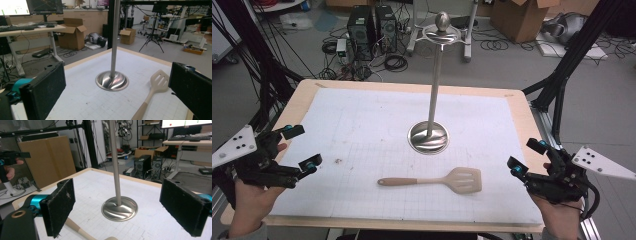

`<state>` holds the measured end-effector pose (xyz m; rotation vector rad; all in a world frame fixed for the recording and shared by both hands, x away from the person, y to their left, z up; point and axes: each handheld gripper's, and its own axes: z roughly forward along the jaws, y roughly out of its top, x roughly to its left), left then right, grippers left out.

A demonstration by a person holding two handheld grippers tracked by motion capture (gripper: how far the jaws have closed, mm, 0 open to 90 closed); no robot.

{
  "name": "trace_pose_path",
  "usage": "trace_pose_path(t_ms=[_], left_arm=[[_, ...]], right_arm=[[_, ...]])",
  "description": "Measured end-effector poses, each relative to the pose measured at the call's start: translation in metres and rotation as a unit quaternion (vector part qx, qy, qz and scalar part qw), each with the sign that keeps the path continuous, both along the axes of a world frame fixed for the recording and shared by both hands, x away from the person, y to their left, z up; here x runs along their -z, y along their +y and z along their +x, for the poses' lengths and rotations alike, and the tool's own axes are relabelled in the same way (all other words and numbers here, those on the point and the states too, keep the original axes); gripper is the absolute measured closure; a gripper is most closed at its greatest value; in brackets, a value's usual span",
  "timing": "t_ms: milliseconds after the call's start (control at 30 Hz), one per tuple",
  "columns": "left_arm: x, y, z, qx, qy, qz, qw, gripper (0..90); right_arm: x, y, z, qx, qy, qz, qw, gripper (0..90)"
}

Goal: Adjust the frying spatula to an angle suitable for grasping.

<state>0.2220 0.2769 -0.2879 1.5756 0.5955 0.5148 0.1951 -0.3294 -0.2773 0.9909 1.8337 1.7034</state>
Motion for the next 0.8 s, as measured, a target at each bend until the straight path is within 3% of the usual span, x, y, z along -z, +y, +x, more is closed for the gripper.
trace_pose_path(t_ms=[133, 367, 600, 800], left_arm=[[0.000, -0.002, 0.000, 0.001, -0.001, 0.001, 1.0000, 1.7], [0.001, -0.004, 0.001, 0.001, 0.003, 0.004, 1.0000, 1.7], [0.003, -0.004, 0.003, 0.001, 0.005, 0.005, 1.0000, 1.7], [0.003, -0.006, 0.004, 0.002, 0.004, 0.006, 1.0000, 1.7]], right_arm=[[0.000, 0.002, -0.001, 0.009, -0.006, -0.009, 0.9999, 11.9], [-0.001, 0.003, -0.001, 0.018, -0.016, 0.003, 0.9997, 11.8], [0.004, 0.011, 0.006, -0.006, -0.006, -0.012, 0.9999, 11.9], [0.009, 0.020, 0.012, -0.020, -0.005, -0.008, 0.9998, 11.9]])
